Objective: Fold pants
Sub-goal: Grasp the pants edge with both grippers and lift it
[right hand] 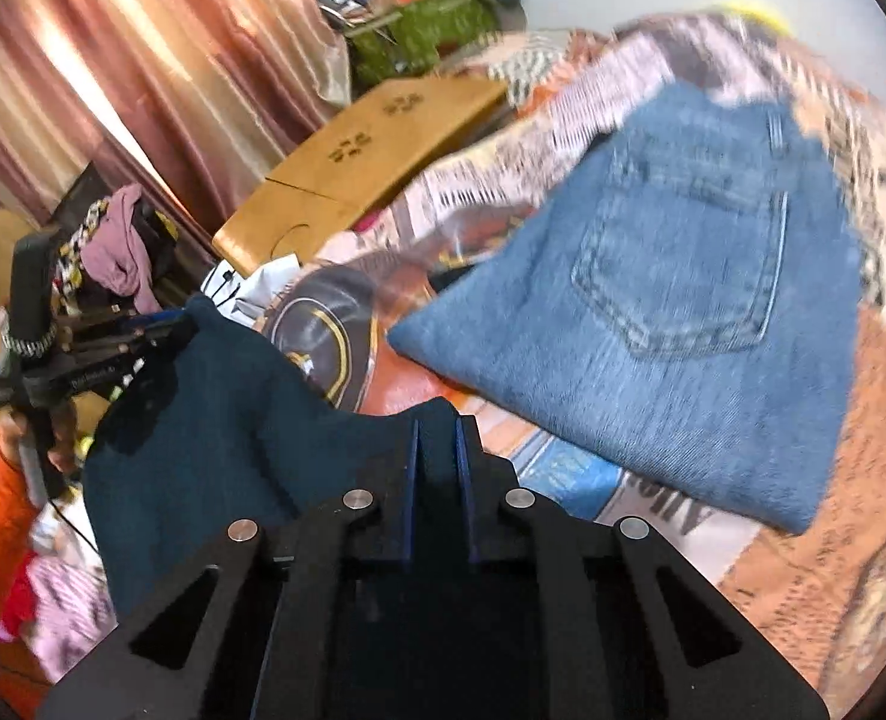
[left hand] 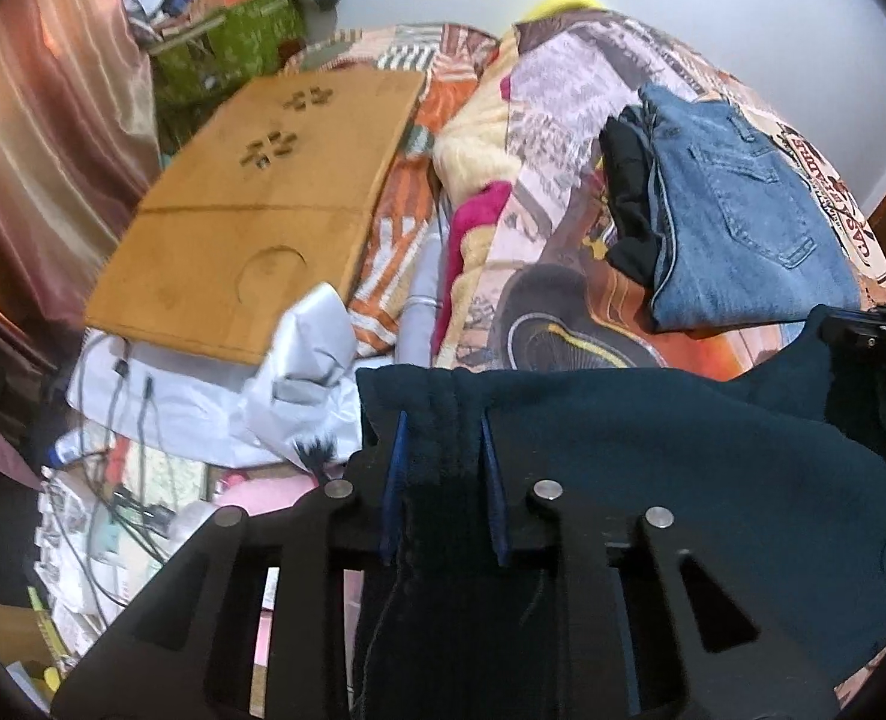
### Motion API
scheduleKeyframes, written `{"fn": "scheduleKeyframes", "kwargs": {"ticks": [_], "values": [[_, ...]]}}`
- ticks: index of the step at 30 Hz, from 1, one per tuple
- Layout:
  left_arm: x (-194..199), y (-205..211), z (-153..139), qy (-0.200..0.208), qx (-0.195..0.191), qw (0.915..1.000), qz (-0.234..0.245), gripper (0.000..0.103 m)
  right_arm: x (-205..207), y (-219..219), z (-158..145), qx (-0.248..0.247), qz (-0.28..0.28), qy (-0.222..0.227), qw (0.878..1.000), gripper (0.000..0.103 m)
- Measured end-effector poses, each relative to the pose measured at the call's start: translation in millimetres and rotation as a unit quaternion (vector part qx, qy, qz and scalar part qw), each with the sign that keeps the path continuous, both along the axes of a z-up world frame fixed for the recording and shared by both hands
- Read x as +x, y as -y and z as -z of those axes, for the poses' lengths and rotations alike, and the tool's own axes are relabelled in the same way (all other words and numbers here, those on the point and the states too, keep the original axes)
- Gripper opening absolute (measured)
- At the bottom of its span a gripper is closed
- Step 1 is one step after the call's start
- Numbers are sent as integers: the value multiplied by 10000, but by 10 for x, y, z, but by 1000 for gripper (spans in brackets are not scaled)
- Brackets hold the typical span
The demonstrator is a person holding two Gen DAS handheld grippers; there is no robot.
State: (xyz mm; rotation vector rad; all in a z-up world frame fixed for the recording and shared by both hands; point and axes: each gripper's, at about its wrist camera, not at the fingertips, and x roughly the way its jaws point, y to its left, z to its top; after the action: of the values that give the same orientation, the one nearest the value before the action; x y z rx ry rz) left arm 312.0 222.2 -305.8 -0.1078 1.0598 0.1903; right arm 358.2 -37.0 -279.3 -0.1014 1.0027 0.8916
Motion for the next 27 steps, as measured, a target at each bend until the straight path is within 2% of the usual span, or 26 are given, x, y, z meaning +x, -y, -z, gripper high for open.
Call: {"fn": "scheduleKeyframes", "kwargs": {"ticks": [4,6,9,10,12,17,19,21,24,27], "values": [[-40,-26,-173,195,83,9998,-44,22,-158,-45,-217,-120,1,829,9965,9],[2,-68,-224,251,98,9996,-81,22,-134,-18,-282,-106,122,1054,9943,9],[113,-114,-195,259,68,9994,-198,21,10,43,-286,-73,370,1136,9928,9],[156,-111,-169,234,79,9995,-200,21,81,62,-252,-52,486,1129,9924,9],[266,-112,-71,136,78,9996,-229,21,202,99,-159,-49,587,834,9948,9],[474,-76,170,-318,-70,9993,-191,21,321,132,-17,-244,804,314,9960,10],[427,-66,94,-252,-166,9994,-159,21,259,221,-92,-216,893,274,9954,17],[331,-39,-56,-88,-200,9997,-90,21,183,352,-220,-129,1032,346,9940,40],[129,-36,-316,208,-157,9996,-64,22,0,542,-463,39,1102,646,9918,45],[-119,-71,-506,360,-178,9991,-137,30,-200,693,-689,46,1163,888,9892,46]]}}
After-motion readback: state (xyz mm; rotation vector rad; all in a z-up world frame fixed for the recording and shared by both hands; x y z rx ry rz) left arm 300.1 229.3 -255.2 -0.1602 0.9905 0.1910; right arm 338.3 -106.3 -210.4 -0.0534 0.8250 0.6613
